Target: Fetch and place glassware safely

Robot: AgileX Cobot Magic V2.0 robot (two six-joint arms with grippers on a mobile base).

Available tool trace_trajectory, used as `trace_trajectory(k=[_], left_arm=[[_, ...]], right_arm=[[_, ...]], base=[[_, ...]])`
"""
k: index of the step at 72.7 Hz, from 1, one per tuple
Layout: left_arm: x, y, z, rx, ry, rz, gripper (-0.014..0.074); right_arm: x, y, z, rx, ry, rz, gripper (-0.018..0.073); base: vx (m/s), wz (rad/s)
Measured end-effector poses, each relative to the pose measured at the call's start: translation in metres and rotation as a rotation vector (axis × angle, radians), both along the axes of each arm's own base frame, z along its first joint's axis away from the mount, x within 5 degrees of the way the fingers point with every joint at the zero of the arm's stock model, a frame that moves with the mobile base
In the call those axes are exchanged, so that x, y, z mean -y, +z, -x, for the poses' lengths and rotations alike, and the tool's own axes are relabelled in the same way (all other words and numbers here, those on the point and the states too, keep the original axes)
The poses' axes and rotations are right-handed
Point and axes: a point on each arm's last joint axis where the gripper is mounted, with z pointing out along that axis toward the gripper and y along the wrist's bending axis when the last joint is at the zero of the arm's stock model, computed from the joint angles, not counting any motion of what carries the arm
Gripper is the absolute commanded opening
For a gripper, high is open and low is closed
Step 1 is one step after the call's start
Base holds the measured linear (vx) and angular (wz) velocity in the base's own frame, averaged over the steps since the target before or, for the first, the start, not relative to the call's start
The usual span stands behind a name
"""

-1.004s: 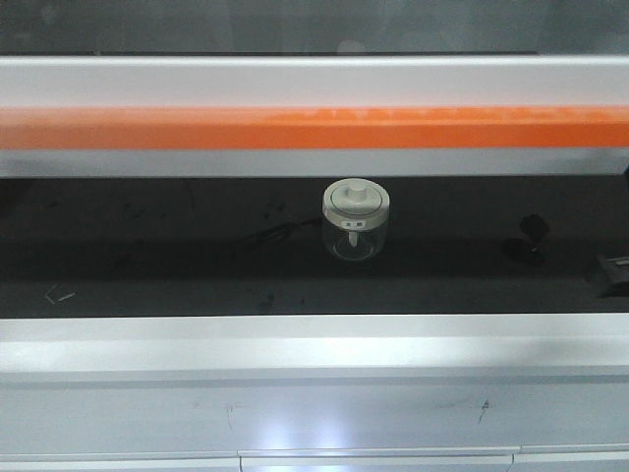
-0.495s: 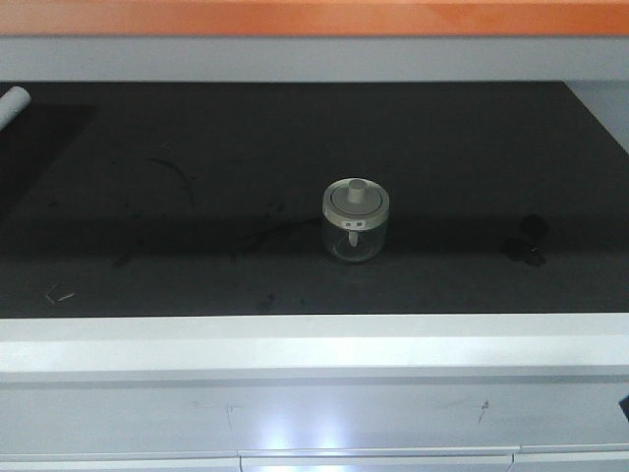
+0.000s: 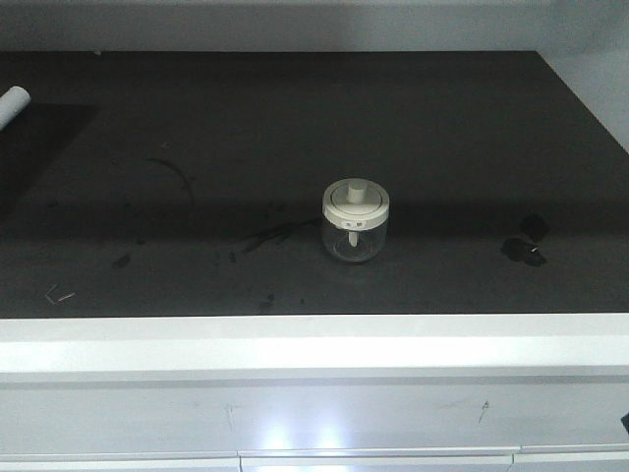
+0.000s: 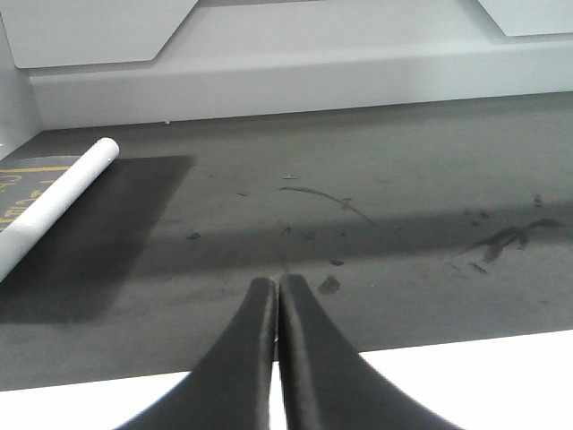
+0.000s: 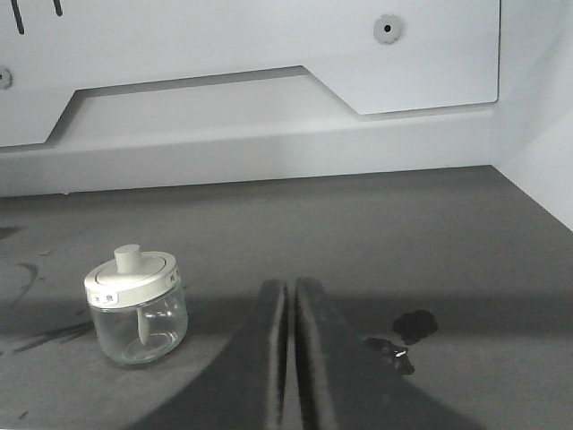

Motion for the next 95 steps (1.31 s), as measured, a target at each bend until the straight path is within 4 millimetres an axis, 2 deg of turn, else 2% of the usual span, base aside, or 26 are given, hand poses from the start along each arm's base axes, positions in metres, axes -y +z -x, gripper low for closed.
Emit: trace_trajectory(k=[7,14,26,31,32,40,50,65,78,85,95], left_arm=[[0.0,0.0,0.0,0.0,0.0,0.0,-0.0007],[0.0,0.0,0.0,0.0,0.0,0.0,-0.0007],[0.0,0.0,0.0,0.0,0.0,0.0,-0.0007],[0.0,0.0,0.0,-0.001,0.0,0.0,-0.0007],[0.0,0.0,0.0,-0.001,0.0,0.0,-0.0007],[0.0,0.0,0.0,-0.001,0.0,0.0,-0.0007],[0.0,0.0,0.0,-0.001,0.0,0.0,-0.0007],[0.0,0.0,0.0,-0.001,0.0,0.0,-0.0007],[0.0,0.0,0.0,-0.001,0.0,0.0,-0.0007],[0.0,0.0,0.0,-0.001,0.0,0.0,-0.0007],[0.0,0.0,0.0,-0.001,0.0,0.0,-0.0007]], right_arm=[[0.0,0.0,0.0,0.0,0.0,0.0,0.0052],[0.0,0.0,0.0,0.005,0.001,0.016,0.0122],[0.0,0.002,0.0,0.017,0.002,0.029,0.0318],[0.0,0.008,0.0,0.028,0.001,0.029,0.0406],[-0.001,0.012,-0.002,0.03,0.001,0.031,0.0446],[-0.003,0.027,-0.014,0.015,0.003,0.051,0.0511],[-0.013,0.047,-0.038,-0.016,0.065,0.072,0.0517],[-0.054,0.062,-0.091,-0.057,0.229,0.135,0.0517],[-0.088,0.053,-0.149,-0.11,0.29,0.128,0.0517],[-0.103,0.051,-0.173,-0.105,0.311,0.123,0.0517],[-0.12,0.036,-0.204,-0.143,0.333,0.142,0.0517]], base=[[0.0,0.0],[0.0,0.0],[0.0,0.0],[0.0,0.0],[0.0,0.0],[0.0,0.0],[0.0,0.0],[0.0,0.0],[0.0,0.0],[0.0,0.0],[0.0,0.0]])
